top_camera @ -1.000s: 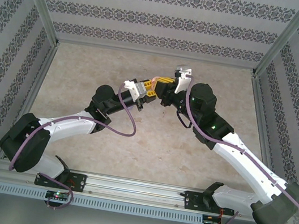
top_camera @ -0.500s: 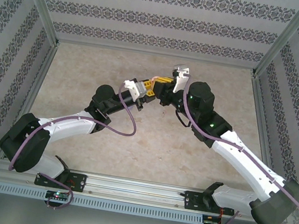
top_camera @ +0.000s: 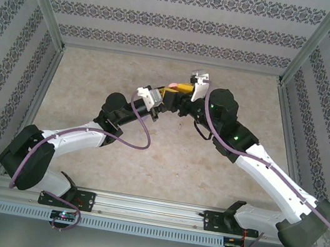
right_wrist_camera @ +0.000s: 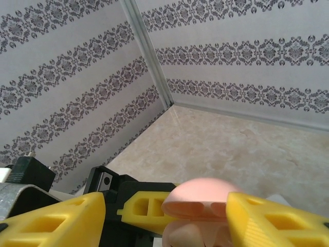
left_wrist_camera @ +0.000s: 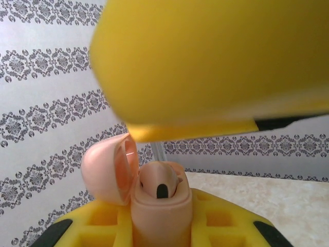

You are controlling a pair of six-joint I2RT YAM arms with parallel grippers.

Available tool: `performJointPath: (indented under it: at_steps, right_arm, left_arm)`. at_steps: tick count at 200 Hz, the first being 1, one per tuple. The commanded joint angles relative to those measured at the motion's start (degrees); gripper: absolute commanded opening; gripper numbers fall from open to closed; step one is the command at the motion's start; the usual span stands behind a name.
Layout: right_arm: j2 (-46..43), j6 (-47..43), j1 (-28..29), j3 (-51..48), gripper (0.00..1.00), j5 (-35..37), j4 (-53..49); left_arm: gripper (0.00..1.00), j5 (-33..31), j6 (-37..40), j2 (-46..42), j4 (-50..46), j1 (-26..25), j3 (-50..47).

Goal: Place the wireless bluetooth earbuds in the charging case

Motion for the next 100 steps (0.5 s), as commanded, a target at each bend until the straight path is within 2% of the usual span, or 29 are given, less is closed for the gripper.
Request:
performJointPath:
  at_steps: [1, 81, 100]
  right_arm:
    - [-3.41, 1.96, -1.53, 2.38, 0.67, 0.72, -0.64]
    - [-12.21, 5.53, -6.39, 0.28, 0.75, 4.11, -8.33]
    - [-12.99, 6.14, -7.91, -0.31, 0.81, 4.88, -9.99]
  left_arm:
    - [0.00, 0.39, -0.79, -1.54, 2.46, -0.75, 1.50]
    - [0.00, -2.71, -1.23, -3.05, 3.06, -0.71, -0.94]
    - [0.00, -2.81, -1.41, -4.33, 2.35, -0.70, -1.47]
